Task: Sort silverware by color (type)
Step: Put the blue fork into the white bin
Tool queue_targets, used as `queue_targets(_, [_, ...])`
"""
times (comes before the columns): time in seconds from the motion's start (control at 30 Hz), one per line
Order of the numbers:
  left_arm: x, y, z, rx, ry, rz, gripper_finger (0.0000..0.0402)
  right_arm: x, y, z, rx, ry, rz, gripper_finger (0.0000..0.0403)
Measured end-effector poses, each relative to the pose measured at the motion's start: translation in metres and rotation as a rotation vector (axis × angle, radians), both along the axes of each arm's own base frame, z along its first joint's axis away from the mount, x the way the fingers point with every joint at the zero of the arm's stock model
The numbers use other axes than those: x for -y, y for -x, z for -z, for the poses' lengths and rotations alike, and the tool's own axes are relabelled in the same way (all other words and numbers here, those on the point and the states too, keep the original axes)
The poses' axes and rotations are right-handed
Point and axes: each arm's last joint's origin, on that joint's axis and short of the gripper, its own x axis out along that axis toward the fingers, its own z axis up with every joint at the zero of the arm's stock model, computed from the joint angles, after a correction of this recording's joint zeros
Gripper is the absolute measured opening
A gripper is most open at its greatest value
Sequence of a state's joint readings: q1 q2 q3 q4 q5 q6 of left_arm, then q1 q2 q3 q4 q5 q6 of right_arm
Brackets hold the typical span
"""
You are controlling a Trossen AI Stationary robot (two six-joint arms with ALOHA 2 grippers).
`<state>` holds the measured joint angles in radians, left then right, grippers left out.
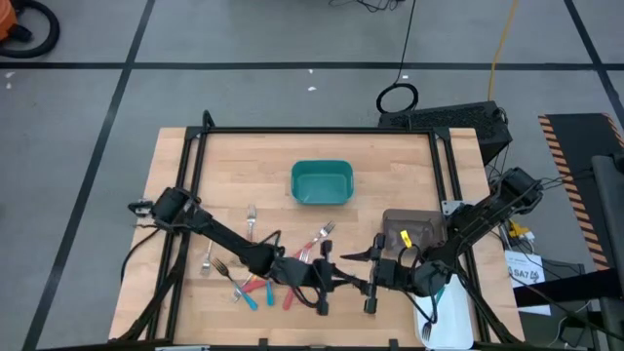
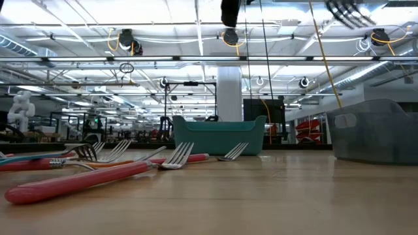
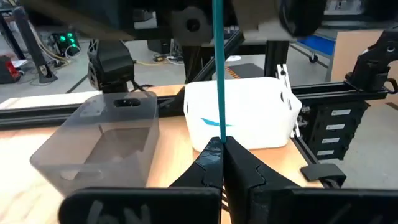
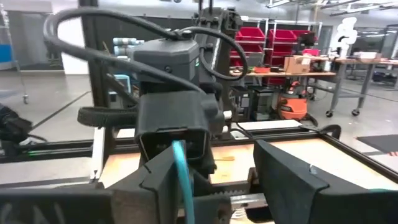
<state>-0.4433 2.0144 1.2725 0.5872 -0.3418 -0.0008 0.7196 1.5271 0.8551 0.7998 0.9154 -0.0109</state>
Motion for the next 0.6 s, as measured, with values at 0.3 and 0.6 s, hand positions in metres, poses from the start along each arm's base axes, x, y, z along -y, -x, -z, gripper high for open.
queue_targets(0.3, [0.003, -0.001, -0.003, -0.008, 0.0, 0.001, 0.0001, -0.004, 0.012, -0.008, -0.01, -0.01, -0.036, 0.0157])
queue_targets(0.6, [0.001, -0.002, -0.002, -0.013, 0.012, -0.012, 0.0001, -0.003, 0.03, -0.013, -0.092, -0.055, -0.072, 0.012])
